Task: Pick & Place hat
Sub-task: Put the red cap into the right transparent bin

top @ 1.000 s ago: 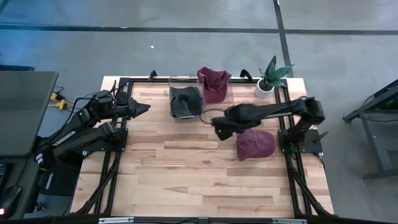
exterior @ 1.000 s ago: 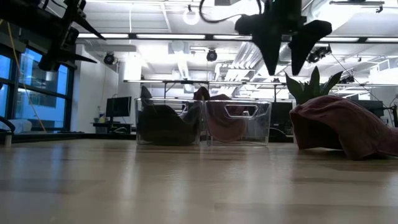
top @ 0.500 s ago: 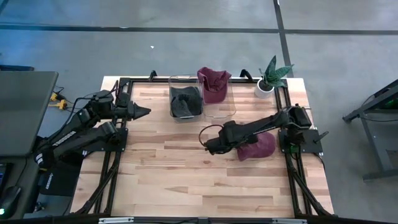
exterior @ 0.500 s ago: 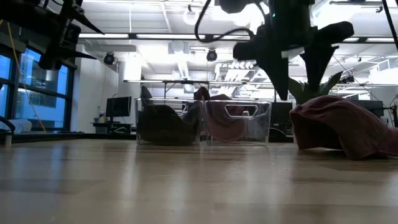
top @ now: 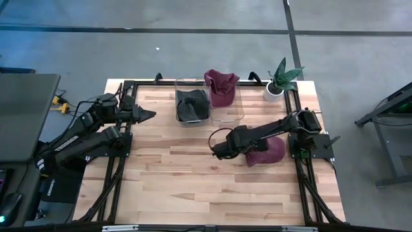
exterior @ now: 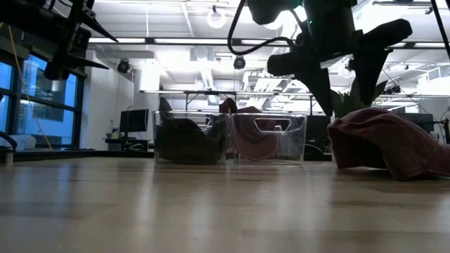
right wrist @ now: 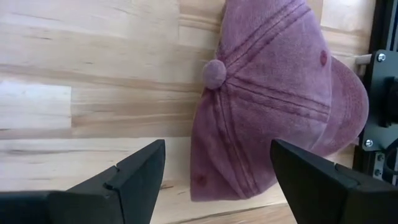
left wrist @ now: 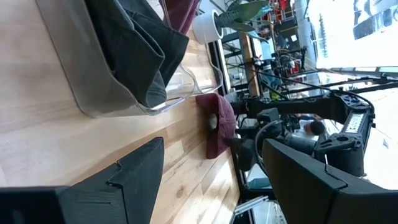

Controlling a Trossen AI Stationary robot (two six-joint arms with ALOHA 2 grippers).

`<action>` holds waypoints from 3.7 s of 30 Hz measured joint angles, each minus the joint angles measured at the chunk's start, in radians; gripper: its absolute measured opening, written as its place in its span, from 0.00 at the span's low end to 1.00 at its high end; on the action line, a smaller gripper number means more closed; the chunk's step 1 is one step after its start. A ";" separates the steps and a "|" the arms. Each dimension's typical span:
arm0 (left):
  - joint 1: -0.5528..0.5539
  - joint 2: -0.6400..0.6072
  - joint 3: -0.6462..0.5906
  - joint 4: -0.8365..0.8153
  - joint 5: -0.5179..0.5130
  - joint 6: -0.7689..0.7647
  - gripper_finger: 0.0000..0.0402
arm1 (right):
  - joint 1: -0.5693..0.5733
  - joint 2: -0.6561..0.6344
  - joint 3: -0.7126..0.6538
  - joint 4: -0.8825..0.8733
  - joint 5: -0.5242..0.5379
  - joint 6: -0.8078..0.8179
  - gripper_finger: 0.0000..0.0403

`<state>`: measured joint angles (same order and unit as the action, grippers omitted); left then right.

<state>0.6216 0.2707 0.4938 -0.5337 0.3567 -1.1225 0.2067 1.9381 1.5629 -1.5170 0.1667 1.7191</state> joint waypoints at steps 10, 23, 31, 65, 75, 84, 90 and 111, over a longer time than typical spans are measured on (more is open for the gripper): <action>0.000 0.000 0.000 0.000 0.021 0.000 0.66 | -0.034 0.000 -0.066 -0.031 -0.036 -0.018 0.71; 0.000 0.000 0.001 0.000 0.027 -0.001 0.66 | -0.055 0.023 -0.080 0.053 -0.022 -0.013 0.71; 0.000 0.000 0.001 0.000 0.028 0.000 0.66 | -0.089 0.108 -0.080 0.048 -0.056 -0.060 0.71; 0.000 0.000 0.001 0.000 0.055 0.000 0.66 | -0.059 0.155 -0.251 -0.054 -0.125 -0.022 0.42; 0.000 0.000 0.001 -0.019 0.055 0.000 0.66 | -0.055 0.104 -0.237 -0.048 -0.088 -0.043 0.03; 0.000 0.000 0.001 -0.027 0.055 -0.001 0.66 | -0.033 -0.109 -0.234 0.021 -0.026 0.038 0.00; 0.000 0.000 0.001 -0.027 0.055 -0.001 0.66 | 0.008 -0.237 -0.234 0.029 0.000 0.099 0.00; 0.000 0.000 0.001 -0.027 0.054 -0.001 0.66 | 0.015 -0.398 -0.253 -0.051 -0.021 0.122 0.38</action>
<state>0.6214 0.2707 0.4946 -0.5606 0.4110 -1.1233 0.2218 1.5398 1.3098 -1.5685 0.1452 1.8411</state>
